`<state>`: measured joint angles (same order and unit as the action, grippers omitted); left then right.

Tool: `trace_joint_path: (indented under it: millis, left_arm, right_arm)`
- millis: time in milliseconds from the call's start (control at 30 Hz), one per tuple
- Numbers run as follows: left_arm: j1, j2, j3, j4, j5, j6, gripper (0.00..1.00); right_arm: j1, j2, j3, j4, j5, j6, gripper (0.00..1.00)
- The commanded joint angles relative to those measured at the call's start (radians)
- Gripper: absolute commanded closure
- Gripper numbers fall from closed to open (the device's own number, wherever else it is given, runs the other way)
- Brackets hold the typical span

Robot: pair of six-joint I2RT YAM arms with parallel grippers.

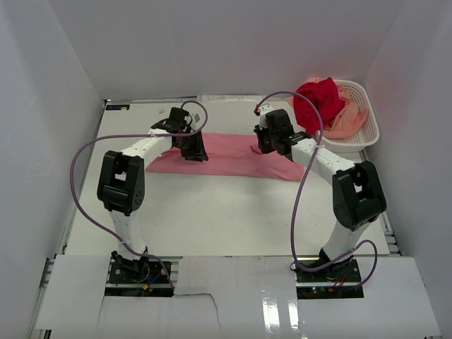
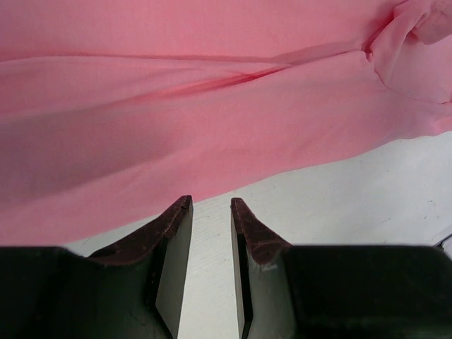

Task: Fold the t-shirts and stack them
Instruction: Fold the other side of the tshirt into a rectangle

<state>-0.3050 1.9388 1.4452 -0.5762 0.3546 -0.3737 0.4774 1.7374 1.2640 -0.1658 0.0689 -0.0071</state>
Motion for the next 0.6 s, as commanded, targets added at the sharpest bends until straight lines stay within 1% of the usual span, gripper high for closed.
trace_joint_path:
  millis: [0, 33, 67, 100, 267, 433, 567]
  left_arm:
    - [0.0, -0.083, -0.006, 0.001, 0.006, 0.01, 0.61]
    - [0.0, -0.084, -0.008, 0.002, 0.007, 0.012, 0.61]
    - [0.0, -0.087, -0.009, 0.001, 0.006, 0.013, 0.61]
    - [-0.002, -0.089, -0.012, 0.001, 0.006, 0.015, 0.61]
    - [-0.002, -0.09, -0.026, 0.007, 0.043, 0.027, 0.61]
    - [-0.002, -0.074, -0.048, 0.019, 0.099, 0.036, 0.61]
    - [-0.002, -0.055, -0.074, 0.03, 0.112, 0.036, 0.6]
  right_arm:
    - [-0.017, 0.048, 0.044, -0.03, -0.05, 0.061, 0.85]
    - [-0.023, 0.059, 0.052, -0.034, -0.058, 0.067, 0.92]
    - [-0.026, 0.08, 0.06, -0.04, -0.058, 0.076, 0.92]
    - [-0.029, 0.091, 0.067, -0.041, -0.105, 0.09, 0.92]
    - [-0.04, 0.146, 0.098, -0.047, -0.17, 0.122, 0.92]
    - [-0.043, 0.198, 0.13, -0.044, -0.184, 0.131, 0.92]
    - [-0.046, 0.249, 0.184, -0.05, -0.167, 0.127, 0.92]
